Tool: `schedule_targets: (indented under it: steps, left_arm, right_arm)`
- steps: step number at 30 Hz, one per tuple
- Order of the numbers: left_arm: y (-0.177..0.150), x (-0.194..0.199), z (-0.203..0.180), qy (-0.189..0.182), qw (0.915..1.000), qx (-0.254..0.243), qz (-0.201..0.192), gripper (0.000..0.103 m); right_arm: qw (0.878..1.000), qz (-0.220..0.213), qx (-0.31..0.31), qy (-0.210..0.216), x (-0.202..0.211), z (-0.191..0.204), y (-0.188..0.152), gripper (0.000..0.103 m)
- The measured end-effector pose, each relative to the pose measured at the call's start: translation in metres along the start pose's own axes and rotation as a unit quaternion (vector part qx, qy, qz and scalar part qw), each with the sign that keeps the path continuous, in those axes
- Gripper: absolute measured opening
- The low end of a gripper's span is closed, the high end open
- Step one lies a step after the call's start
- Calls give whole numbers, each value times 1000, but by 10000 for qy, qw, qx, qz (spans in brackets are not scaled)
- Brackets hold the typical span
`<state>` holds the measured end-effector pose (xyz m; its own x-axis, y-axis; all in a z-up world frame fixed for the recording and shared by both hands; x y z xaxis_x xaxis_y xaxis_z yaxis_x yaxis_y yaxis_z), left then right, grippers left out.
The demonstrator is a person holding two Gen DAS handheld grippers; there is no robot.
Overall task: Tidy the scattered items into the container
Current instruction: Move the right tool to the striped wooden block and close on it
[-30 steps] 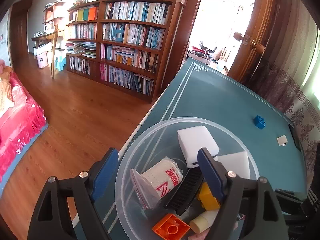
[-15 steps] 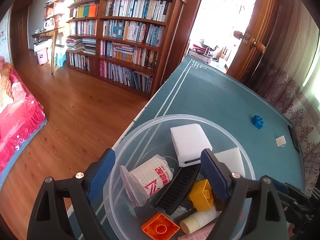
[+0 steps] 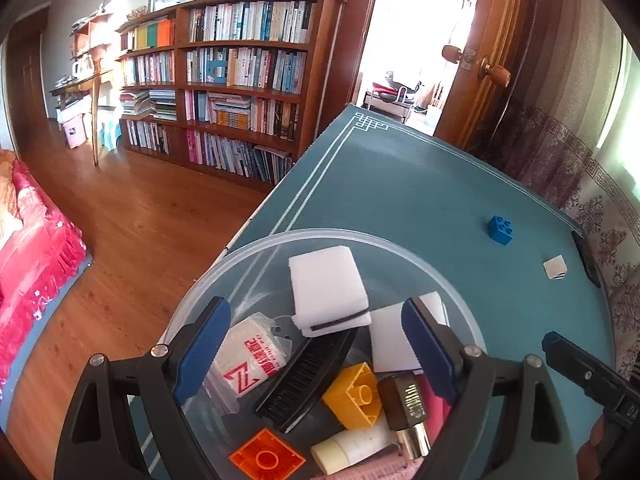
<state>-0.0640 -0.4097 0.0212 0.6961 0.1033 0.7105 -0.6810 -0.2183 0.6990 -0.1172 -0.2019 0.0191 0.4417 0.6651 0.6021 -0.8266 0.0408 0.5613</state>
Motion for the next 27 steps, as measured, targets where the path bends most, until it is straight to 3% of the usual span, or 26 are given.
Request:
schedule_targets:
  steps: [27]
  left_arm:
    - [17,-9,-101,-410,9960,-797,66,90]
  right_arm:
    - [9873,-436,-1235,-895,28,-123,27,54]
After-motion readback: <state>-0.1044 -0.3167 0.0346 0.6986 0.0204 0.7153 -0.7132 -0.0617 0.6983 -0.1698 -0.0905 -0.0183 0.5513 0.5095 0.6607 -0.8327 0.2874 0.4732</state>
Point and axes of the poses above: each gripper's, at about its wrist camera, not at the fingertips, and x roughly against the way its jaws point, z to its left, y to its top, the point moved 8 cm from there along -x, roughly the way its jaws point, and after that the axes turned 7 degrees about -x, right-handed, at the moved point
